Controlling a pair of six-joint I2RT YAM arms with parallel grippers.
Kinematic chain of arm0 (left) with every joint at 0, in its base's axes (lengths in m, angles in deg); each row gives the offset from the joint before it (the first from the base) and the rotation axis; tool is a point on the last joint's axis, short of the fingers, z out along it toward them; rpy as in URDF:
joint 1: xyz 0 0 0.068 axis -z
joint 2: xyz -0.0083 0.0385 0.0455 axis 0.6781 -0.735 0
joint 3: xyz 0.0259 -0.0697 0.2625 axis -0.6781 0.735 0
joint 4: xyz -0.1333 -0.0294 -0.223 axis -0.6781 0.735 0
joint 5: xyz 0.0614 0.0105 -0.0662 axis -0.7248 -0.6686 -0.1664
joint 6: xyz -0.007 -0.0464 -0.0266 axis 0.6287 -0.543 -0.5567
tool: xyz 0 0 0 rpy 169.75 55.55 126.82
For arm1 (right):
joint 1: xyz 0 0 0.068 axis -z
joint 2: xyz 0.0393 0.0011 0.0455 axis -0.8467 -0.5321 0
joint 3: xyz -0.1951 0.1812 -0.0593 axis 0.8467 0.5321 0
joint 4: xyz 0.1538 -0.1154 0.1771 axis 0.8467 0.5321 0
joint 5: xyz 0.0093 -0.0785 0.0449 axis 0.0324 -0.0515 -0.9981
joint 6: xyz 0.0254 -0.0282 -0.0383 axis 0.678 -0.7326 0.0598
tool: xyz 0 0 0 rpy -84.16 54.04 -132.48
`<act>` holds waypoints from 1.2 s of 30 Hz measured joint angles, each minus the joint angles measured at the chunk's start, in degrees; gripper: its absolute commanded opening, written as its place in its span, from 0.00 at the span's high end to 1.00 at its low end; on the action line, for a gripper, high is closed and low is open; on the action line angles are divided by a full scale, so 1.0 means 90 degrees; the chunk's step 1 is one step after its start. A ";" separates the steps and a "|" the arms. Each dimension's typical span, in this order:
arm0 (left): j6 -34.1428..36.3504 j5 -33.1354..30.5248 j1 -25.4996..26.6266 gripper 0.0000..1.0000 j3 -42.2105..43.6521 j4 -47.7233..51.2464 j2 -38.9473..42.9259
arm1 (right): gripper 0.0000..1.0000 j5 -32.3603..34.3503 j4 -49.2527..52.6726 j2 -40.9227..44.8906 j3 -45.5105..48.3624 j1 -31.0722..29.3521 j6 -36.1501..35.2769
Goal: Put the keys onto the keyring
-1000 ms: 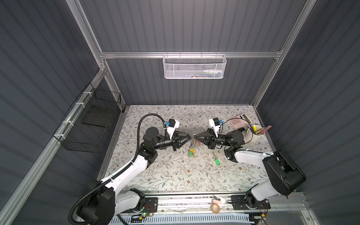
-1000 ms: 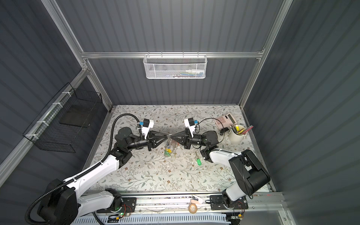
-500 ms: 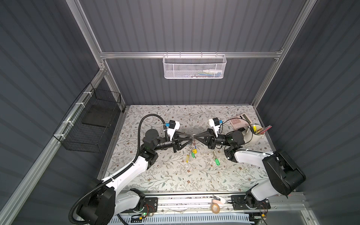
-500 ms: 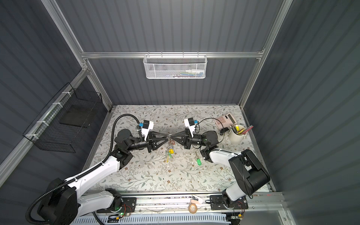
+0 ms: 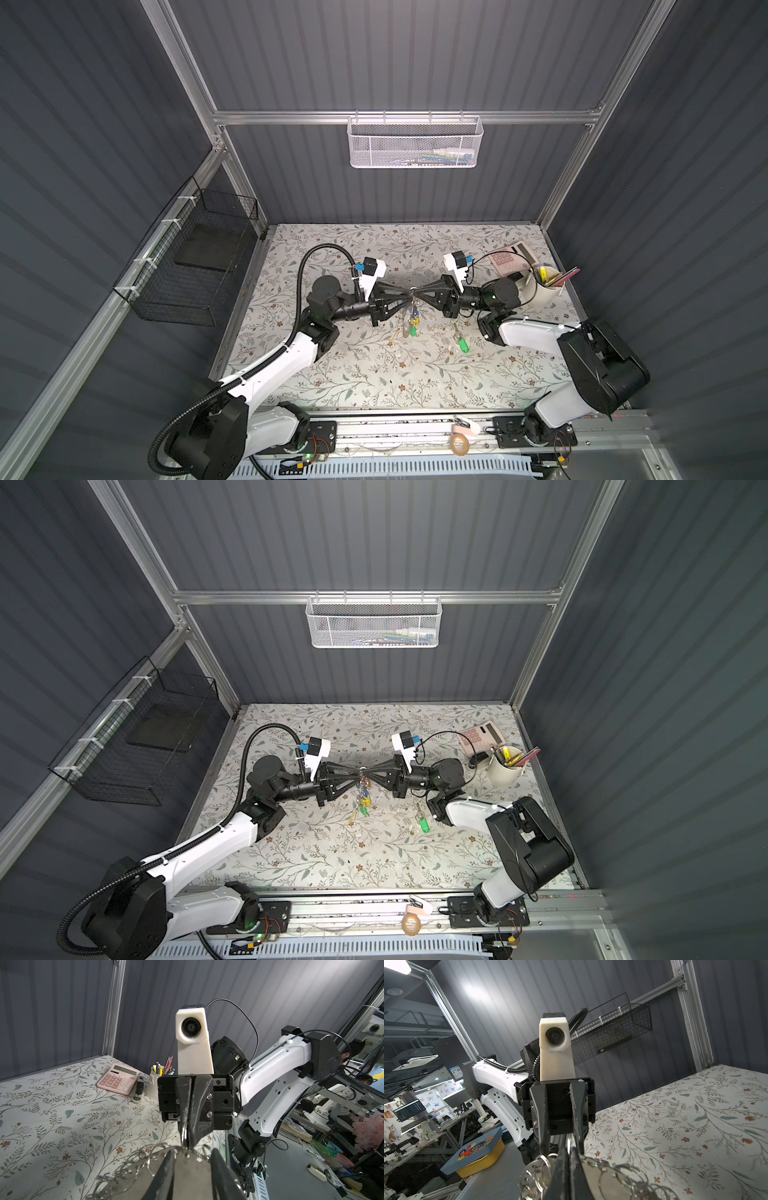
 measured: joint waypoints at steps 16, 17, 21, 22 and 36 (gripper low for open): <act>-0.0005 -0.0056 0.0000 0.96 -0.0019 -0.0056 -0.0107 | 1.00 -0.0148 0.0007 -0.0155 -0.0056 -0.0053 0.0126; -0.0007 -0.0053 -0.0005 1.00 -0.0019 -0.0041 -0.0109 | 1.00 -0.0158 0.0000 -0.0155 -0.0066 -0.0053 0.0121; 0.0005 -0.0053 -0.0002 1.00 -0.0049 0.0061 -0.0104 | 1.00 -0.0168 -0.0010 -0.0165 -0.0068 -0.0051 0.0109; 0.0019 -0.0073 -0.0002 1.00 -0.0053 0.0102 -0.0092 | 0.97 -0.0168 -0.0005 -0.0168 -0.0070 -0.0049 0.0109; 0.0789 -0.1455 0.0034 1.00 -0.0901 0.3031 0.0328 | 0.67 0.0673 0.1406 0.0636 -0.0090 0.0350 -0.0398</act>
